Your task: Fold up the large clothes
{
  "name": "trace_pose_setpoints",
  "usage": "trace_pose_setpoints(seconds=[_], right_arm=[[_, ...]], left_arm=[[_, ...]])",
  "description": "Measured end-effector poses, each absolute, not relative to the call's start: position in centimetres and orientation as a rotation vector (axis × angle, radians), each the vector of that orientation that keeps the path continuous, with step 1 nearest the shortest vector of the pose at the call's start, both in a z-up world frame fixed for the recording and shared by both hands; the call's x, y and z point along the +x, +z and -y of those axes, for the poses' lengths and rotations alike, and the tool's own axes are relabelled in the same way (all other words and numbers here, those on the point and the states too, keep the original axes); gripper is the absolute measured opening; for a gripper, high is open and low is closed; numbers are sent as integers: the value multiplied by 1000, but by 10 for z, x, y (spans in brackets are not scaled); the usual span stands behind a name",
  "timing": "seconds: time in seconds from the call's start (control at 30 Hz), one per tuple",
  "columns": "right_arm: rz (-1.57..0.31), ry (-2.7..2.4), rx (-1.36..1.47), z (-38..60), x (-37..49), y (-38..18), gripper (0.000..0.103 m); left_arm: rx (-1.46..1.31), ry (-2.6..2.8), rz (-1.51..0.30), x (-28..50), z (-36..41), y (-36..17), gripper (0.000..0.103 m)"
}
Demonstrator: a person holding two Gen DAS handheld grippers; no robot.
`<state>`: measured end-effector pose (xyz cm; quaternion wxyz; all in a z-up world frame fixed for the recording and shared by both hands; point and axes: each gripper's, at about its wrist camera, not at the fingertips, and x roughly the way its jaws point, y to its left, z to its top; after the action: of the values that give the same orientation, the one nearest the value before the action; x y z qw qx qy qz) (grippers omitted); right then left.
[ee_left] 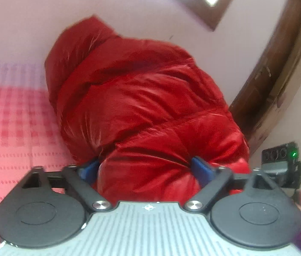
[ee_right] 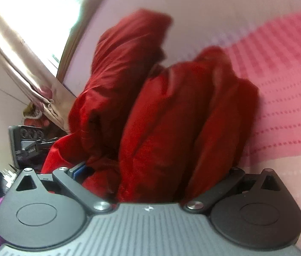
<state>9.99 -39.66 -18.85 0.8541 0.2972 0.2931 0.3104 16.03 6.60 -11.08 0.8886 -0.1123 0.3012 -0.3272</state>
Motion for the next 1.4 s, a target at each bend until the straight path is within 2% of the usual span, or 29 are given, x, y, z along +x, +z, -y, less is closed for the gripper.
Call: trace_pose_setpoints(seconds=[0.2, 0.3, 0.53, 0.77, 1.17, 1.23, 1.33, 1.4], right_arm=[[-507, 640, 548, 371, 84, -163, 103], [-467, 655, 519, 355, 81, -153, 103], [-413, 737, 541, 312, 91, -135, 103], [-382, 848, 549, 239, 127, -119, 103], [-427, 977, 605, 130, 181, -139, 103], [-460, 973, 589, 126, 180, -143, 103], [-509, 955, 598, 130, 182, -150, 103], [-527, 934, 607, 137, 182, -152, 102]], left_arm=[[-178, -630, -560, 136, -66, -103, 63], [-167, -602, -545, 127, -76, -96, 61], [-175, -500, -496, 111, -129, -69, 61], [-171, -357, -464, 110, -144, -43, 61], [-172, -194, -465, 107, -158, -48, 61], [-178, -189, -481, 105, -150, -55, 61], [-179, -171, -459, 98, -149, -63, 70], [-143, -129, -423, 88, -142, -61, 86]])
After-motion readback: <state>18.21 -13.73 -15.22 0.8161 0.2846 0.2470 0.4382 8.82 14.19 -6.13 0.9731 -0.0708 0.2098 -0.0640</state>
